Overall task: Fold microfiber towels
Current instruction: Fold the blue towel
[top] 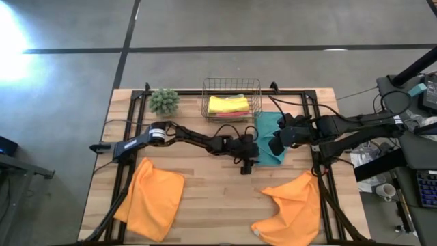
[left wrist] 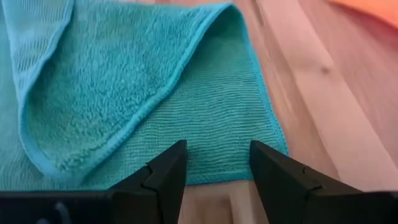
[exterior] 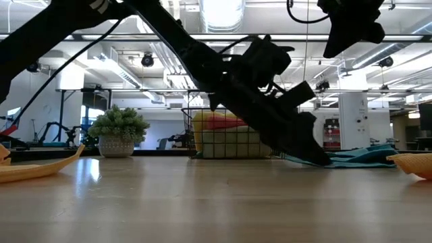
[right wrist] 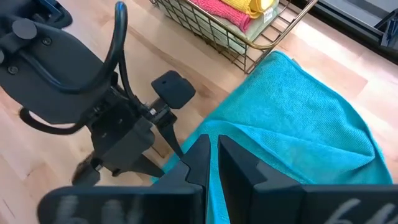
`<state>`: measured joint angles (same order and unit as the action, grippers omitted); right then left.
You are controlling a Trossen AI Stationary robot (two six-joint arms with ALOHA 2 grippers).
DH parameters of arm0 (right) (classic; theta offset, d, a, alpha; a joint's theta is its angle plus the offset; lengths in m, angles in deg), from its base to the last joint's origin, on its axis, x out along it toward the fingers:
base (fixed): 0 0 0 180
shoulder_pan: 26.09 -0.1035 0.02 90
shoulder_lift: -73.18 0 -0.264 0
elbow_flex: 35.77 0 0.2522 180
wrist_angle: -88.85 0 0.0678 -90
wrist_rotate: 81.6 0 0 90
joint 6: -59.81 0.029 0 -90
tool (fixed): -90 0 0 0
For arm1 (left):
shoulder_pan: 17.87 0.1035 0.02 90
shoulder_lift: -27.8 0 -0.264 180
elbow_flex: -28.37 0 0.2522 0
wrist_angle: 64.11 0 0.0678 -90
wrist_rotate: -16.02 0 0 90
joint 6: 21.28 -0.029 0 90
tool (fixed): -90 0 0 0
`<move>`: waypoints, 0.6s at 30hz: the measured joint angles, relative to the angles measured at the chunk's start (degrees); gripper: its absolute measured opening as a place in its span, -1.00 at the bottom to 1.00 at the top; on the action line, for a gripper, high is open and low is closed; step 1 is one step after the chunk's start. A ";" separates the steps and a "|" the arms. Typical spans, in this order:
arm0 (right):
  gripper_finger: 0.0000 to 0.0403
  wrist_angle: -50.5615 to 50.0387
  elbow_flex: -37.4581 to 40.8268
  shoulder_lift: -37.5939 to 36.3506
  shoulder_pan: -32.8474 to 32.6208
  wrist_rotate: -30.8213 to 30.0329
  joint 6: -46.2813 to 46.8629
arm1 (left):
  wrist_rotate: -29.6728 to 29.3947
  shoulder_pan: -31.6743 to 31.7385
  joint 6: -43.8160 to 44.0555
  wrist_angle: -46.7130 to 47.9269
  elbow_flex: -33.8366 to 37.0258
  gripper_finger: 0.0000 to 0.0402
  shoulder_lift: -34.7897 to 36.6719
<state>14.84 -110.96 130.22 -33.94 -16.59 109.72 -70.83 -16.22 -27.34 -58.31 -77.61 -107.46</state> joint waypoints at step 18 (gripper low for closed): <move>-0.89 0.07 0.18 0.15 -0.02 5.63 0.60 | -0.22 -0.15 1.23 29.32 1.20 -0.19 7.58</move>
<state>14.91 -110.78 130.37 -33.97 -10.96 110.32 -71.04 -16.37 -26.11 -28.99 -76.42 -99.88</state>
